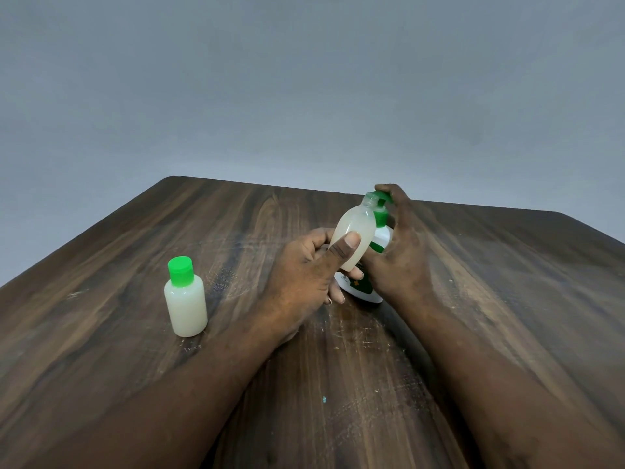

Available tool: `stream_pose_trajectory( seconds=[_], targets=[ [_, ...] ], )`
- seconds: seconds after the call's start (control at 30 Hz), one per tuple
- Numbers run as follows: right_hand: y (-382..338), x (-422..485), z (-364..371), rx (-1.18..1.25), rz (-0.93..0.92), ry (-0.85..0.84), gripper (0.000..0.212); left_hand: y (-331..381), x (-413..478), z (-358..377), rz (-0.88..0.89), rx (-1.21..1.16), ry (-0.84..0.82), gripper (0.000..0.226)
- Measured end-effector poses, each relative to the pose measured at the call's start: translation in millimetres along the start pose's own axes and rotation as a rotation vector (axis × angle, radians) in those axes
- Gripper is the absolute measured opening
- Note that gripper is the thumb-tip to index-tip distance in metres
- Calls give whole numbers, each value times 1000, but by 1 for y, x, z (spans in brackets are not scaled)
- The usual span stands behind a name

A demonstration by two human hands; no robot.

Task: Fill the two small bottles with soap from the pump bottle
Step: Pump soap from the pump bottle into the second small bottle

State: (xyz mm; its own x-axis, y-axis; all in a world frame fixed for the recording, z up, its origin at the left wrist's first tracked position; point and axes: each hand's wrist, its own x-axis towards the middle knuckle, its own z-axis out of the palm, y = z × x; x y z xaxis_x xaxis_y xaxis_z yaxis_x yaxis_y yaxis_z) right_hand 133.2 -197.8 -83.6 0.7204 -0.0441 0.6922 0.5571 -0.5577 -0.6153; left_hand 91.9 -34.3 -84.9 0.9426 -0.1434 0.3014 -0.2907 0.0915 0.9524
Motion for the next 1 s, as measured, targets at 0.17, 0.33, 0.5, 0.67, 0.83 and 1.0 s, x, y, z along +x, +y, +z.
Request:
stream_pose_trajectory(
  seconds=[0.17, 0.33, 0.5, 0.67, 0.83, 1.0],
  targets=[
    [0, -1, 0, 21, -4, 4, 81, 2, -1, 1, 2, -3, -7, 42],
    [1, -2, 0, 28, -23, 5, 84, 2, 0, 2, 0, -12, -3, 46],
    [3, 0, 1, 21, -4, -3, 81, 1, 0, 0, 0, -3, -8, 42],
    [4, 1, 1, 5, 8, -3, 79, 0, -2, -2, 6, 26, -4, 42],
    [4, -1, -1, 8, -12, -14, 87, 1, 0, 1, 1, -4, -8, 43],
    [4, 1, 0, 8, -14, -6, 82, 0, 0, 0, 5, -15, -3, 41]
  ],
)
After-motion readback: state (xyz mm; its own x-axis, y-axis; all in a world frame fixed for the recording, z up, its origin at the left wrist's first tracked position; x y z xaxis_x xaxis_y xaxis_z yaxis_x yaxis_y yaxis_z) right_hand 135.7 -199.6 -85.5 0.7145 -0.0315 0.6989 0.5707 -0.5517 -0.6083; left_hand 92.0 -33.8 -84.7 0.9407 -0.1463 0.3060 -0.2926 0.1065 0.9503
